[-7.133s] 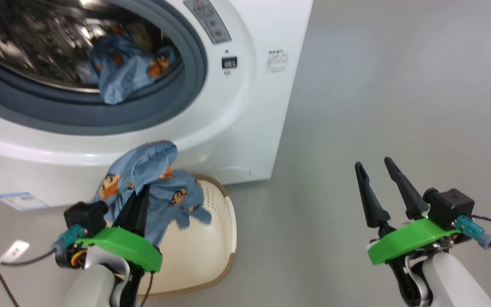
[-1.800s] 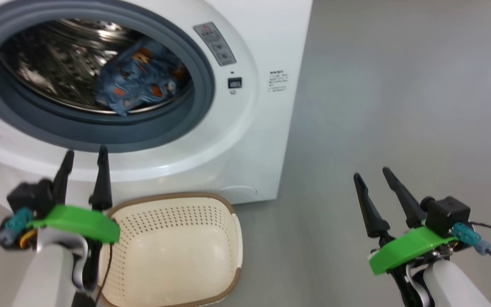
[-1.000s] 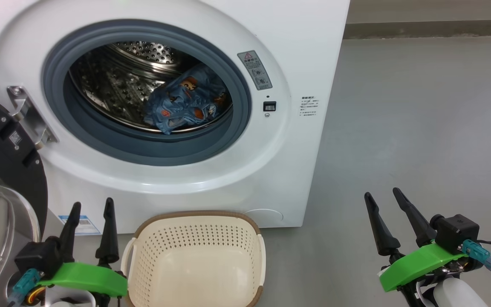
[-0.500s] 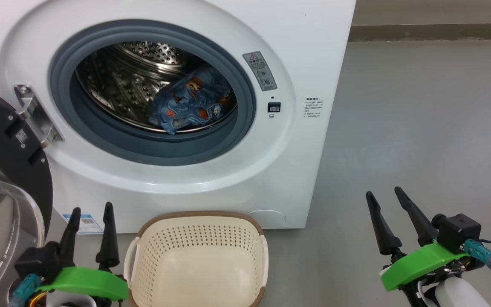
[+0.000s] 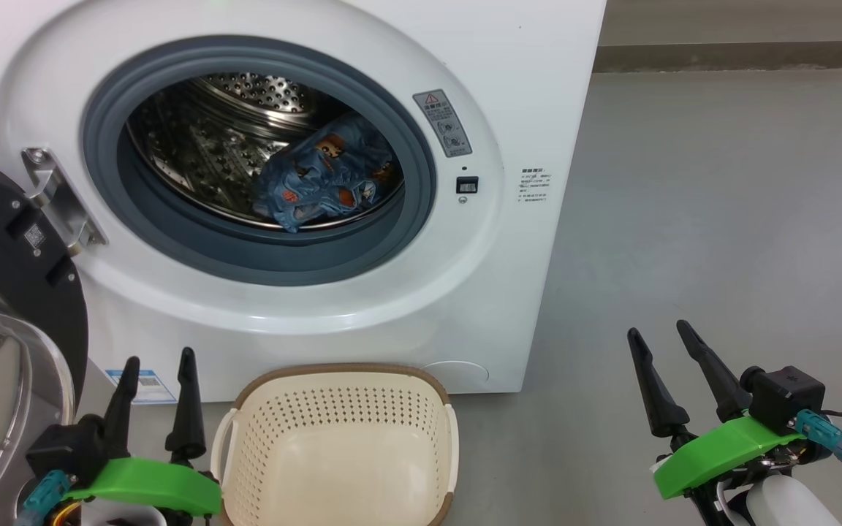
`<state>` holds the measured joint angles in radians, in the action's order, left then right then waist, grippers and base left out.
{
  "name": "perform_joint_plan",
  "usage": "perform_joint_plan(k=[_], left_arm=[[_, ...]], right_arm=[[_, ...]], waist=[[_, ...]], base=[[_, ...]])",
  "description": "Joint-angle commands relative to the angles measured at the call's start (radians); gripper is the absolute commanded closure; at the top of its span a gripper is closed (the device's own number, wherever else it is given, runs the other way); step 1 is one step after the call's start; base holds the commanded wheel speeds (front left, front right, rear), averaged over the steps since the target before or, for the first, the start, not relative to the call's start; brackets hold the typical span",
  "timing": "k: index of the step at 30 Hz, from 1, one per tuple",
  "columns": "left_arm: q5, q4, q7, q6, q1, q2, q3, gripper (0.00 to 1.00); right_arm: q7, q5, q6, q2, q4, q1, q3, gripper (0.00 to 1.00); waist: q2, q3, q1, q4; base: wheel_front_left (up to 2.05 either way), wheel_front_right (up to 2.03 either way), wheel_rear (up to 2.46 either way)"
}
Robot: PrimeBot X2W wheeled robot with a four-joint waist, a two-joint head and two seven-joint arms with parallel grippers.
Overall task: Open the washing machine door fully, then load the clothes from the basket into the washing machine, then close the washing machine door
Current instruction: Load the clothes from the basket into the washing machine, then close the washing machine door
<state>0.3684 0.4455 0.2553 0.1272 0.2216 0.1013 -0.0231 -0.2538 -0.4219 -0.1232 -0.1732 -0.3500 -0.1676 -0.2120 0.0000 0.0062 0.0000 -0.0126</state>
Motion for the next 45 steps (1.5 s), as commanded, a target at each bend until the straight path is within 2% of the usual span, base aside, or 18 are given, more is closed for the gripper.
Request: perform_joint_plan(k=[1,24,45], left_arm=[[0.001,-0.019,0.006,0.003,0.016,0.019,0.035,0.0],[0.016,-0.006,0.006,0.003,0.012,0.026,0.034,0.0],[0.019,-0.012,0.006,0.003,0.008,0.02,0.038,0.0]], right_arm=[[-0.008,0.012,-0.008,-0.01,0.022,-0.012,-0.015,0.0],[-0.008,0.013,-0.008,-0.004,0.02,-0.01,-0.018,0.0],[-0.008,0.008,-0.008,-0.007,0.015,-0.012,-0.019,0.0]], waist=[[0.0,-0.001,0.0,0.0],[0.0,-0.005,0.0,-0.004],[0.0,-0.005,0.0,-0.006]], base=[[0.0,0.0,0.0],[-0.05,0.05,0.0],[-1.09,1.09,0.0]])
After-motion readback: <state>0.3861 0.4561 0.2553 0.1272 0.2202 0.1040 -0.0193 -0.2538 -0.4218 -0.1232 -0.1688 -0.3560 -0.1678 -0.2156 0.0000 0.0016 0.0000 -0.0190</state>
